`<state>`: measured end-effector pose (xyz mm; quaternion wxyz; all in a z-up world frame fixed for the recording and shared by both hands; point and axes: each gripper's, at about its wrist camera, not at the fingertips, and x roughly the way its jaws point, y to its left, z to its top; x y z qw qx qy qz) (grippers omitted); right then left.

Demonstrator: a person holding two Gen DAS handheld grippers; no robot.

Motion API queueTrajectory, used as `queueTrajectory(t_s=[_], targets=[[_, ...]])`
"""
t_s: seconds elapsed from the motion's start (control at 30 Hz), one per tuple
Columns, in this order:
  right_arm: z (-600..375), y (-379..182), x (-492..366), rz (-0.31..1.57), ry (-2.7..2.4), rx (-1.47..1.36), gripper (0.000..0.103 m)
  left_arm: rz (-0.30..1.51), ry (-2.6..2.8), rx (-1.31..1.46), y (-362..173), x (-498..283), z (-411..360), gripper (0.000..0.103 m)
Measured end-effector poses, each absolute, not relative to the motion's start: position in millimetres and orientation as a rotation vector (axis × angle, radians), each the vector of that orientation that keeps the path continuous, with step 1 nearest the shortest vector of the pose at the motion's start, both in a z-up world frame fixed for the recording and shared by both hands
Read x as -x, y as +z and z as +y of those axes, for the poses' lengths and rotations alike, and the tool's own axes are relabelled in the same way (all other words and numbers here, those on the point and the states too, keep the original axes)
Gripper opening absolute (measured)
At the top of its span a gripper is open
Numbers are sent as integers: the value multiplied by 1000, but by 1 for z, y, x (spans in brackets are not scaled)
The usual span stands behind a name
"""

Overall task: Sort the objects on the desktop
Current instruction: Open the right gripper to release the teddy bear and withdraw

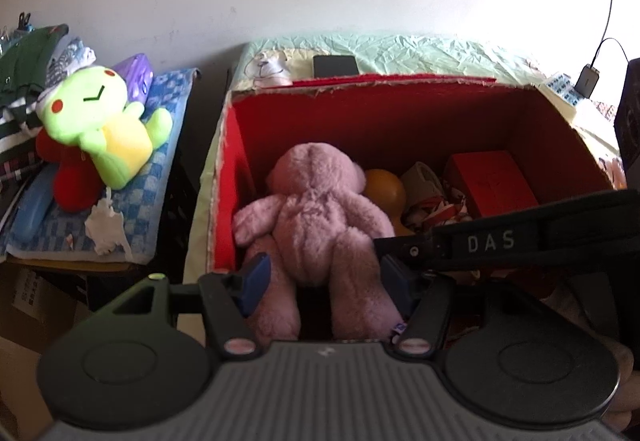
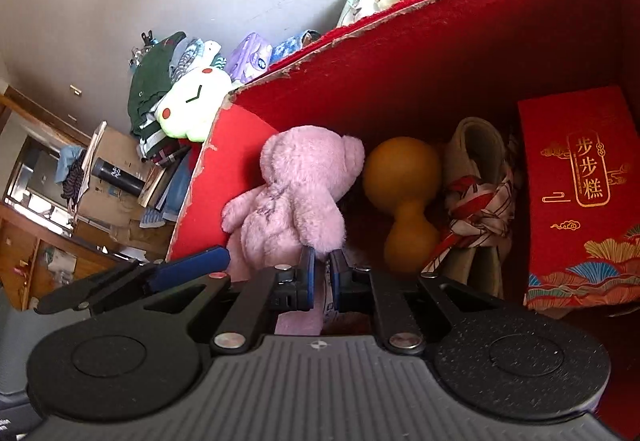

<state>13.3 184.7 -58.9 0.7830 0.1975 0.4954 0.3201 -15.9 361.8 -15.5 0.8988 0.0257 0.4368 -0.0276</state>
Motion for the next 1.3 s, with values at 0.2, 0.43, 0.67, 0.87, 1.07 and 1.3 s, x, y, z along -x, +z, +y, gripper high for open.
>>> queueTrajectory(t_s=[0.2, 0.43, 0.67, 0.87, 1.07, 1.3], targets=[[189, -60, -15, 1068, 688, -430, 11, 908, -48, -64, -17, 16, 359, 67], [195, -59, -15, 1056, 675, -408, 11, 912, -41, -83, -18, 14, 356, 69], [197, -59, -15, 1050, 666, -400, 10, 910, -37, -89, -19, 14, 355, 71], [198, -58, -15, 1045, 660, -392, 9, 910, -33, -95, -19, 14, 354, 72], [200, -59, -14, 1039, 653, -375, 8, 912, -32, -103, -20, 13, 352, 75], [201, -59, -13, 1030, 644, -364, 8, 900, -34, -107, -22, 14, 351, 76]])
